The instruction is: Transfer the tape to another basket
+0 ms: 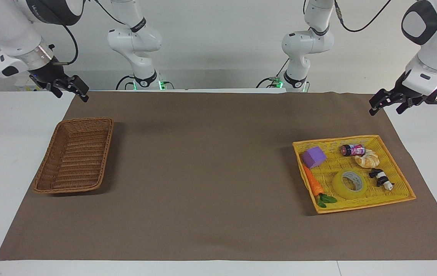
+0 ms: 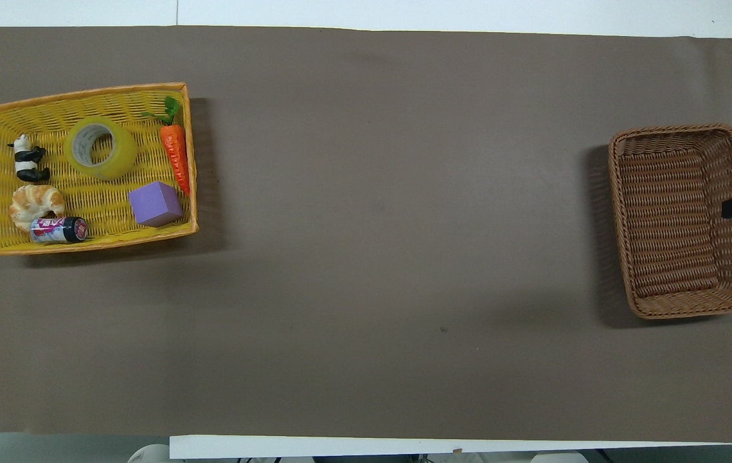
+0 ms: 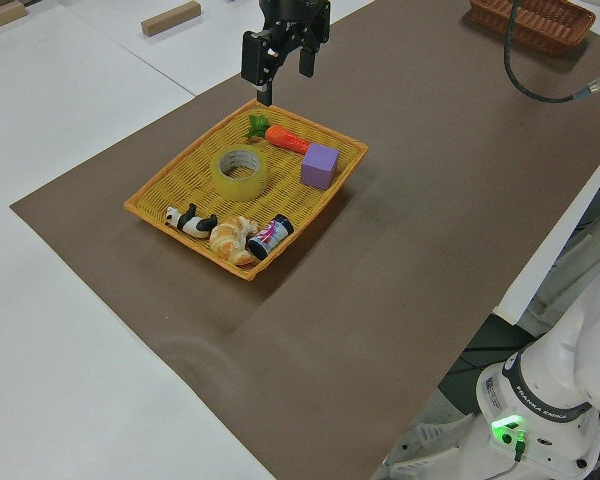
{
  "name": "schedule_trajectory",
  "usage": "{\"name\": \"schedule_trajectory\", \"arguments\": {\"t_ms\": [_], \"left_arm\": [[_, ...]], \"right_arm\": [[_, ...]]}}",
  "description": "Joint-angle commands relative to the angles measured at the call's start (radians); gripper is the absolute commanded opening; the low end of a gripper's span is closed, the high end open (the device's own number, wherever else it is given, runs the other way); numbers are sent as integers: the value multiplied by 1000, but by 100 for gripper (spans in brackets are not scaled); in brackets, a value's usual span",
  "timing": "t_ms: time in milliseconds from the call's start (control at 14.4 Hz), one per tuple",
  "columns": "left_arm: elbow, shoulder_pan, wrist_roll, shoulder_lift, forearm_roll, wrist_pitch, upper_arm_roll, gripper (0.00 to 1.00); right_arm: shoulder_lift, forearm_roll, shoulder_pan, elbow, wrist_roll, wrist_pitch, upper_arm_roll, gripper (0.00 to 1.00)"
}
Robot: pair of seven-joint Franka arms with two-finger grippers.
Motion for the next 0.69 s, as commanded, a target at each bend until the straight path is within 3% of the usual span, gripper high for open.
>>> {"name": "schedule_trajectory", "arguments": {"t_ms": [0,208,417,625], "left_arm": [[-29,-13,-7,-25,13,14,9,100],[-50,-14,-4,-35,17,6,12,100],[-84,-1,-5,-33,45,119,11,100],[-75,25,-22,77,37,251,12,100]], "right_arm": [[-16,-8,-4,-15,-20,-5,5,100],[-16,-8,-4,-15,-20,-5,5,100],[-16,-8,-4,-15,-20,-5,5,100],[-16,-8,-4,-15,-20,-5,5,100]]}}
